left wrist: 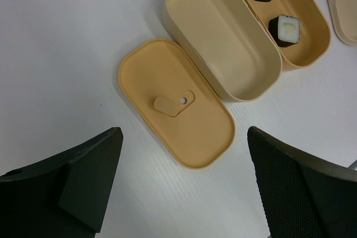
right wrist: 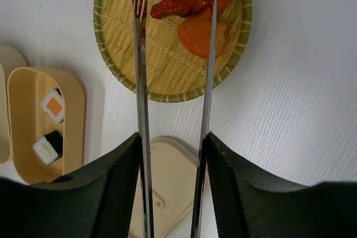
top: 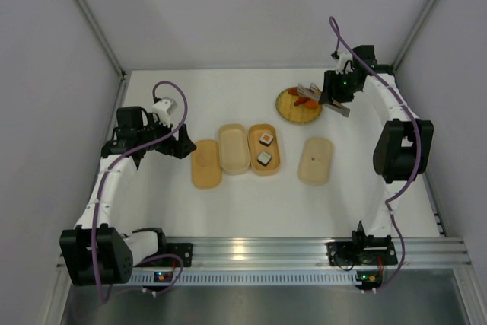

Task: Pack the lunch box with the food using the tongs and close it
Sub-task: Pick up the fake food from the plate.

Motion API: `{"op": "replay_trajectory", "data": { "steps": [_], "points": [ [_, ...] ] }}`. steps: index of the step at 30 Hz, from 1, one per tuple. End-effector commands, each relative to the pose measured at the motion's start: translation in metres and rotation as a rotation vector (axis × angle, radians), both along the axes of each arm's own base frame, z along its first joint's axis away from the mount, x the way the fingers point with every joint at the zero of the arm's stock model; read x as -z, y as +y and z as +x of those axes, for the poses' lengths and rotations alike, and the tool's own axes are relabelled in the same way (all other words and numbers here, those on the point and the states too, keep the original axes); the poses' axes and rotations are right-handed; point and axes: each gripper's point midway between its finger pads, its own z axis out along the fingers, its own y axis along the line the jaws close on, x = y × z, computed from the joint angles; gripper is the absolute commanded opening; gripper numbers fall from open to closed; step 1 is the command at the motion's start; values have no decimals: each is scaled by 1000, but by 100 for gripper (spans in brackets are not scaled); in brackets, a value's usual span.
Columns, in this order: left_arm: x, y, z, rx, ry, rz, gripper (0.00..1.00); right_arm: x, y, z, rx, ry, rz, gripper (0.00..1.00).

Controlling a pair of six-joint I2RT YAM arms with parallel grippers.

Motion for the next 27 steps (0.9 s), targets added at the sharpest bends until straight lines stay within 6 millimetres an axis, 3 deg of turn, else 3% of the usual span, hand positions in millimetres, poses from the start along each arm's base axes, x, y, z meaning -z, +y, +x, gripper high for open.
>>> {"op": "replay_trajectory", "data": {
  "steps": [1,4,6,27],
  "points": [
    [-8,-4,6,17,-43,-20,98,-29,-3,21,23,-123,4,48],
    [-6,-4,6,17,-41,-16,98,-26,-5,22,29,-122,-3,48],
    [-6,-4,5,18,-41,-17,98,-26,-21,24,65,-127,-4,48],
    [-3,-3,3,15,-35,-13,98,5,2,9,9,40,136,43]
  ]
}}
